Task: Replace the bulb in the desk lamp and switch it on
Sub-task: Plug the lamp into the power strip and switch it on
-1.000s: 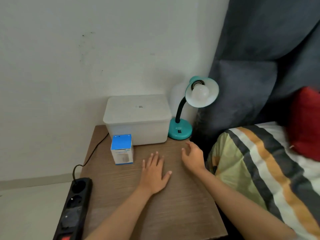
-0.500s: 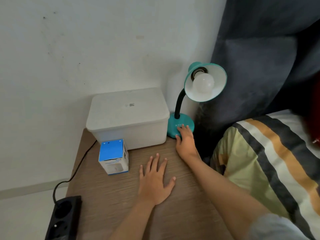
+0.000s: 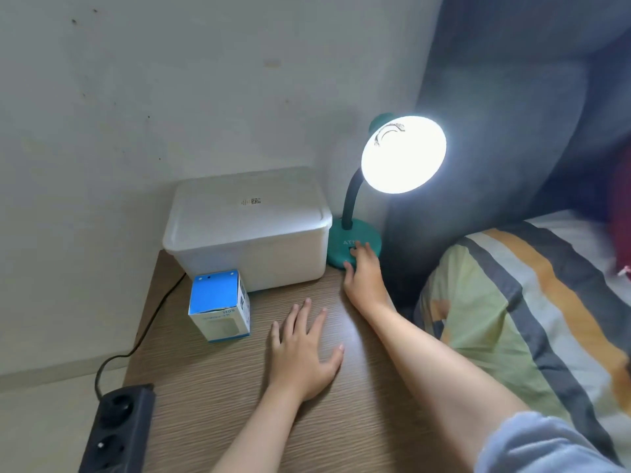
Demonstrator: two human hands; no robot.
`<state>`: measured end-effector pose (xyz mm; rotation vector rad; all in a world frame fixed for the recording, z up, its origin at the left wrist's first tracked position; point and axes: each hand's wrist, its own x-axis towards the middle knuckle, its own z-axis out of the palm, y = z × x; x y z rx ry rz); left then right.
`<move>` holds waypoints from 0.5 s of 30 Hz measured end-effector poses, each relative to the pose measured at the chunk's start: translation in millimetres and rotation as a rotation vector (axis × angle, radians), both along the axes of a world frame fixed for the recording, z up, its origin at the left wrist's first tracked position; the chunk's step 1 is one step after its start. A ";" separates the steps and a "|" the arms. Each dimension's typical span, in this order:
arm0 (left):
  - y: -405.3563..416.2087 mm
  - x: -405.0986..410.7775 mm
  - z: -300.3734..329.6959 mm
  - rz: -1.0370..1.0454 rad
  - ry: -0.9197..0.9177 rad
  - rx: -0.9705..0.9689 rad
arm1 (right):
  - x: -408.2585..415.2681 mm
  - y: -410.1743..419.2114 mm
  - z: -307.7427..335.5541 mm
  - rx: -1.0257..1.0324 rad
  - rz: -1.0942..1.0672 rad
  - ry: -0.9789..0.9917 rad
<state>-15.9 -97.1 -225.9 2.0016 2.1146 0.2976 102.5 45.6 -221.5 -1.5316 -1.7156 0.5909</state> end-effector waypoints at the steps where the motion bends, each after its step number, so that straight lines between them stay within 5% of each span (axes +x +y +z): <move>1: 0.2 0.4 0.0 0.002 0.002 0.002 | -0.3 0.1 -0.9 0.011 0.000 -0.015; 15: 0.8 0.7 0.0 -0.003 -0.016 0.010 | -1.2 5.2 -5.7 0.107 -0.003 -0.098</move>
